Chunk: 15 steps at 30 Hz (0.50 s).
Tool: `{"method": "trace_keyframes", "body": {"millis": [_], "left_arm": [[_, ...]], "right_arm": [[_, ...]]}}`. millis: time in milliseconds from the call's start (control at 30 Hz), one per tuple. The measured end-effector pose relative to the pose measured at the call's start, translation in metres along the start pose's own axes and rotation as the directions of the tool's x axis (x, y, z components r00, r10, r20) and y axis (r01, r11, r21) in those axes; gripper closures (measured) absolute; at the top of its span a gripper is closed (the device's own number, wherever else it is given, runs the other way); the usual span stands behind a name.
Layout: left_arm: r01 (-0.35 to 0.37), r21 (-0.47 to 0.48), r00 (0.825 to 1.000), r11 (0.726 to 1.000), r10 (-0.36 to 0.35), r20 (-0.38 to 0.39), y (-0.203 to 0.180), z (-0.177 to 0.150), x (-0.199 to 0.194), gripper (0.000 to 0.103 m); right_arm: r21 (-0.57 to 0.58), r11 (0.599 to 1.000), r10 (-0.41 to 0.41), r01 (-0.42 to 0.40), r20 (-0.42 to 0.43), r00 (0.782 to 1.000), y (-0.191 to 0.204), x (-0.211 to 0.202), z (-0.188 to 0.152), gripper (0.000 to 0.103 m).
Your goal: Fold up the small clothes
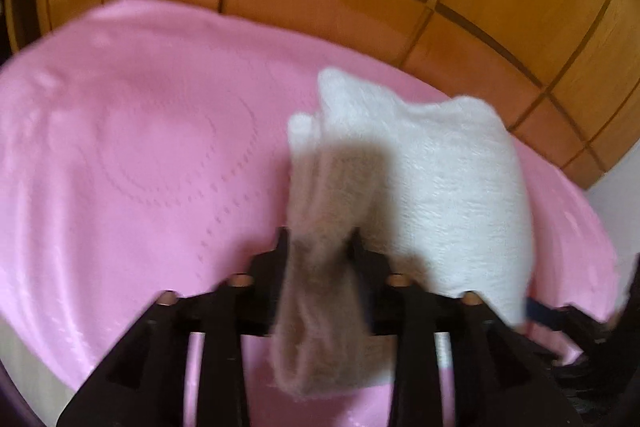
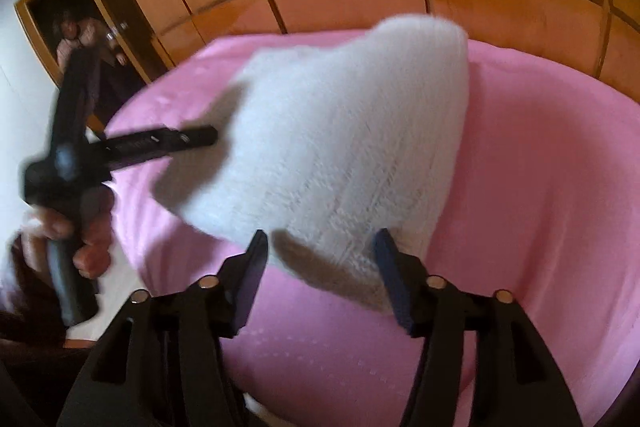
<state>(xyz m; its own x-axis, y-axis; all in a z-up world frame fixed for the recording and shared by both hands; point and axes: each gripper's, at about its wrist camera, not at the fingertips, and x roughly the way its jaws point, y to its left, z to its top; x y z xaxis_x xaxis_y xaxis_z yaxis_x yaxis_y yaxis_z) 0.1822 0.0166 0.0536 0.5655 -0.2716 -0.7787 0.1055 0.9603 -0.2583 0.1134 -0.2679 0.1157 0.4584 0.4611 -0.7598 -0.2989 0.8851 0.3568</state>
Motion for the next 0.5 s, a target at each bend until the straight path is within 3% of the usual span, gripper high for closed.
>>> {"method": "trace_keyframes", "body": {"millis": [33, 167, 333, 433, 500], "left_arm": [[-0.023, 0.011, 1.000, 1.000, 0.023, 0.014, -0.001, 0.001, -0.002, 0.052], [-0.016, -0.005, 1.000, 1.000, 0.016, 0.004, 0.009, 0.002, -0.001, 0.052], [-0.010, -0.013, 1.000, 1.000, 0.010, -0.009, 0.011, 0.007, 0.006, 0.043], [-0.018, 0.017, 1.000, 1.000, 0.018, -0.008, 0.005, 0.011, 0.014, 0.043], [-0.019, 0.034, 1.000, 0.999, 0.019, -0.009, 0.006, 0.008, 0.018, 0.043]], "right_arm": [[0.017, 1.000, 0.018, -0.019, 0.019, 1.000, -0.004, -0.008, 0.005, 0.044], [0.089, 0.995, 0.034, -0.042, 0.095, 0.995, -0.024, -0.027, 0.037, 0.043], [0.096, 0.995, -0.049, 0.036, 0.139, 0.989, -0.030, -0.012, 0.085, 0.041], [0.087, 0.994, -0.081, 0.071, 0.124, 0.989, -0.027, 0.012, 0.107, 0.041], [0.088, 0.993, -0.085, 0.082, 0.032, 0.996, -0.027, 0.042, 0.111, 0.041]]}}
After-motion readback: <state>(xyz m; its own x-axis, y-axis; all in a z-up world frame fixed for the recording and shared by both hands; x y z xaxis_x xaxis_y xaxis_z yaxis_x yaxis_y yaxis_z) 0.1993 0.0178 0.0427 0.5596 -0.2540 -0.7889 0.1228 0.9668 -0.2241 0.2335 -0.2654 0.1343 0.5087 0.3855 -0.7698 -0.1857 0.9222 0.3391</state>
